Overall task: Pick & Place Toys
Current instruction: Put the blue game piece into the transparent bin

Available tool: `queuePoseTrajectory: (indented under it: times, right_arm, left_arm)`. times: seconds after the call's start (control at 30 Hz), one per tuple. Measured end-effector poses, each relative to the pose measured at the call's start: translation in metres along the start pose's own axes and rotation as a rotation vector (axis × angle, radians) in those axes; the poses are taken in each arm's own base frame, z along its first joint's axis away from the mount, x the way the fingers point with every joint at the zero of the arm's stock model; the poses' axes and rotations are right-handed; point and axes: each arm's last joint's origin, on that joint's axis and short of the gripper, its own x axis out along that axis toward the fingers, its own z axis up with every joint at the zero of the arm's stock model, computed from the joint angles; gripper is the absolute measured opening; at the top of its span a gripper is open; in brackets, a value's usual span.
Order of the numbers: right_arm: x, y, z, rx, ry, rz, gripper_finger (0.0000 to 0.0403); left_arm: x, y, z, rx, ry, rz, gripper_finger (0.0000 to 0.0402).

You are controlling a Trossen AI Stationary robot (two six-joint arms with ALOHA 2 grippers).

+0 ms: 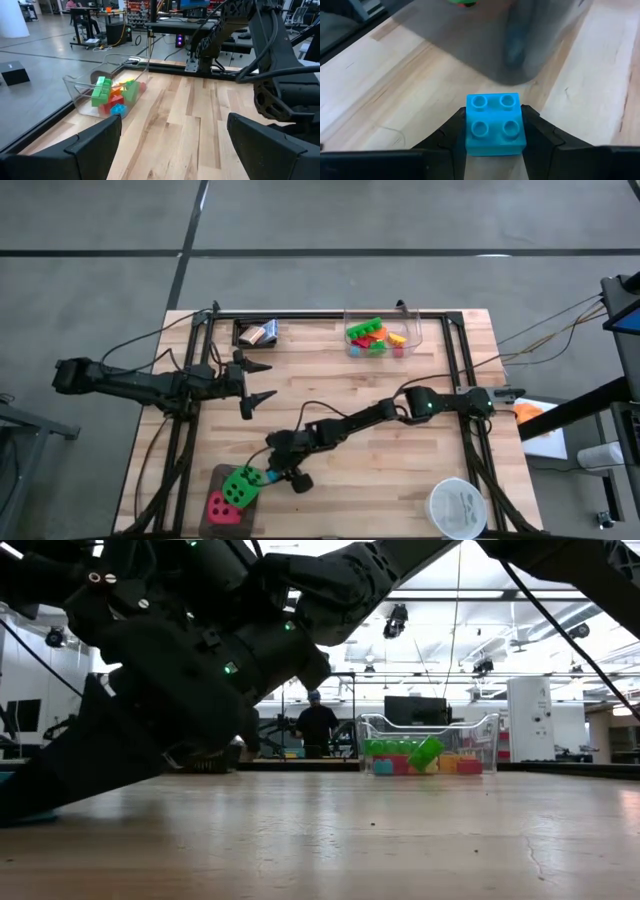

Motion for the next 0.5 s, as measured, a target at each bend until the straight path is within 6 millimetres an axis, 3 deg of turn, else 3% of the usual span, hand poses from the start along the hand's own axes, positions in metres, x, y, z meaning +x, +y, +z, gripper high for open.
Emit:
queuePoseTrajectory:
  times: [0.23,0.37,0.5]
  right_arm:
    - [0.004,0.015,0.007,-0.049,-0.064,0.004,0.0132]
    - [0.009,0.027,0.009,-0.109,-0.226,-0.003,0.0132]
    - [0.002,0.032,0.016,-0.144,-0.412,-0.074,0.0132]
  left_arm:
    - [0.0,0.001,0.0,0.0,-0.003,0.02,0.0362]
    - [0.0,0.003,0.002,-0.001,-0.019,0.089,0.0362]
    - [0.0,0.003,0.002,-0.003,-0.028,0.119,0.0362]
